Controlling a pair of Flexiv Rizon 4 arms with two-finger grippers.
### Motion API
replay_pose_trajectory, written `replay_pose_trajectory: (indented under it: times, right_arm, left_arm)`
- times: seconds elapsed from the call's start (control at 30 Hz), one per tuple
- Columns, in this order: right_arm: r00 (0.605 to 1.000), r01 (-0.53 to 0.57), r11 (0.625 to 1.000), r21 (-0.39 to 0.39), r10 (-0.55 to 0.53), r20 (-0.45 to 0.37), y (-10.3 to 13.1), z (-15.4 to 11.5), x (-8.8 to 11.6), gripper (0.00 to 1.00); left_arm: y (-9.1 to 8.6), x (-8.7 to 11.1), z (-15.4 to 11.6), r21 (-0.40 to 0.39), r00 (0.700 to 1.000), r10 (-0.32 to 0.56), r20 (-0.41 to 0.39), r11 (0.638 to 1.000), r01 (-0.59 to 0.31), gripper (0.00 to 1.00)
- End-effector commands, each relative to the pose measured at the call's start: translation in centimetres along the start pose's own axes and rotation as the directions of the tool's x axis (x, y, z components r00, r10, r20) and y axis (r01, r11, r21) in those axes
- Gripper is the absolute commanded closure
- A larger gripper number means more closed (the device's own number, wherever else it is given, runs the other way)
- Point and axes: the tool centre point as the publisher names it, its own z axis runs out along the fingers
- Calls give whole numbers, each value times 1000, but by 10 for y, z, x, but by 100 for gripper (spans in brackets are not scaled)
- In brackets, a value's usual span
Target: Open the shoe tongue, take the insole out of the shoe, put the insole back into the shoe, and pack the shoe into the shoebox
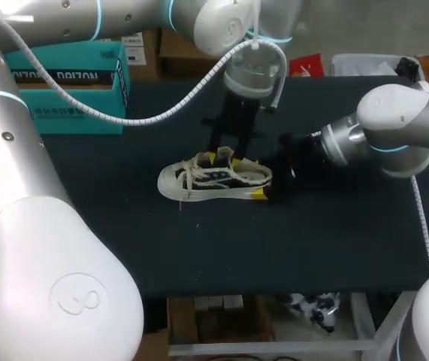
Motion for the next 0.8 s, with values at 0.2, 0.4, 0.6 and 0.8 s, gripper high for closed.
replay_pose_trajectory:
  times: [0.2,0.4,0.6,0.8]
  right_arm:
    - [1000,1,1000,-2,-1,-1,-2,3,-2,100]
    - [1000,1,1000,-2,-1,-1,-2,3,-2,100]
    - [1000,1,1000,-2,-1,-1,-2,3,-2,100]
    - [1000,1,1000,-2,-1,-1,-2,3,-2,100]
  left_arm:
    - [2,-5,-1,7,1000,-7,-11,1000,7,100]
    - [13,-23,-6,56,995,-23,-96,998,28,100]
    - [20,-53,-8,107,974,-51,-219,991,76,100]
    - [25,-81,-5,143,942,-57,-332,984,110,100]
